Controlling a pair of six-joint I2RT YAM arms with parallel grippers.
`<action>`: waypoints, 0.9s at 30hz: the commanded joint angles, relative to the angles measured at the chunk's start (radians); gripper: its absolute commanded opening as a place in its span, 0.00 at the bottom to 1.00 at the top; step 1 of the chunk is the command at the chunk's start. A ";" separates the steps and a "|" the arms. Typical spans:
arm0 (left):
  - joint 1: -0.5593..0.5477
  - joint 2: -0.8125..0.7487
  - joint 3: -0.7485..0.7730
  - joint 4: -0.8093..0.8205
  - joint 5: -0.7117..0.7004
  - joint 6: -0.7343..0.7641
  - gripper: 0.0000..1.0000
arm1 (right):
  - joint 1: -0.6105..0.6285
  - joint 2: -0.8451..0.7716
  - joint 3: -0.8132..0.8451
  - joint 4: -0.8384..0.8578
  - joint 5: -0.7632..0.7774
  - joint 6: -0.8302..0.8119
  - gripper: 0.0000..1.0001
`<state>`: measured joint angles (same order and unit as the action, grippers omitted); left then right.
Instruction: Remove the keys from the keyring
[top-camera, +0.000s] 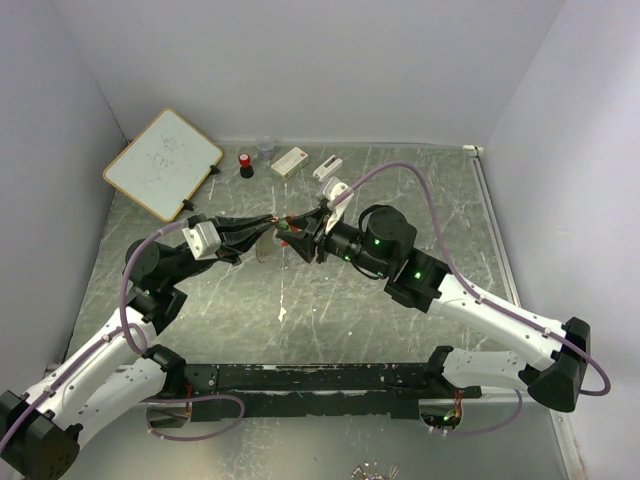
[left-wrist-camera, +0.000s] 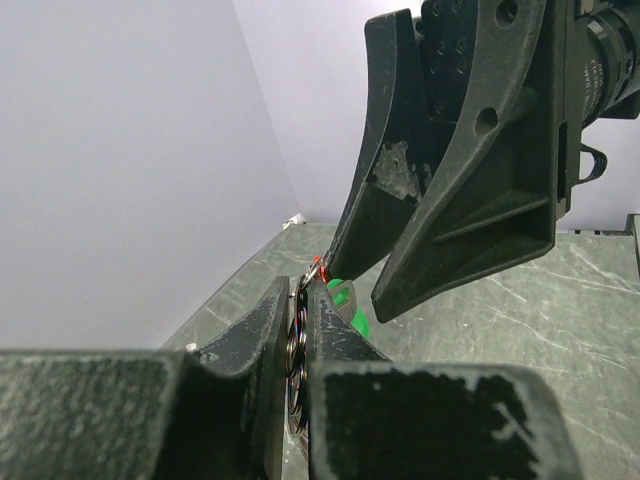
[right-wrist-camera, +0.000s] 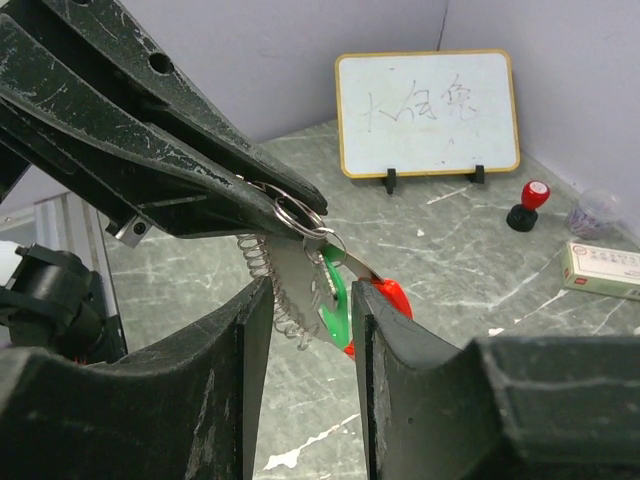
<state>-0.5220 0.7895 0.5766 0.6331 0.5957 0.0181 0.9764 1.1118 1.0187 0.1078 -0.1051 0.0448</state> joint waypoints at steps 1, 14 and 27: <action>0.000 -0.016 0.000 0.061 0.001 -0.007 0.07 | 0.004 0.016 -0.009 0.027 -0.015 0.019 0.37; -0.001 -0.029 0.006 0.074 -0.002 -0.009 0.07 | 0.005 0.000 -0.047 0.028 0.004 0.036 0.34; -0.001 -0.039 0.011 0.059 0.007 -0.014 0.07 | 0.004 0.013 -0.049 0.074 -0.020 0.037 0.36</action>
<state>-0.5220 0.7662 0.5766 0.6437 0.5911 0.0174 0.9768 1.1259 0.9707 0.1318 -0.1162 0.0757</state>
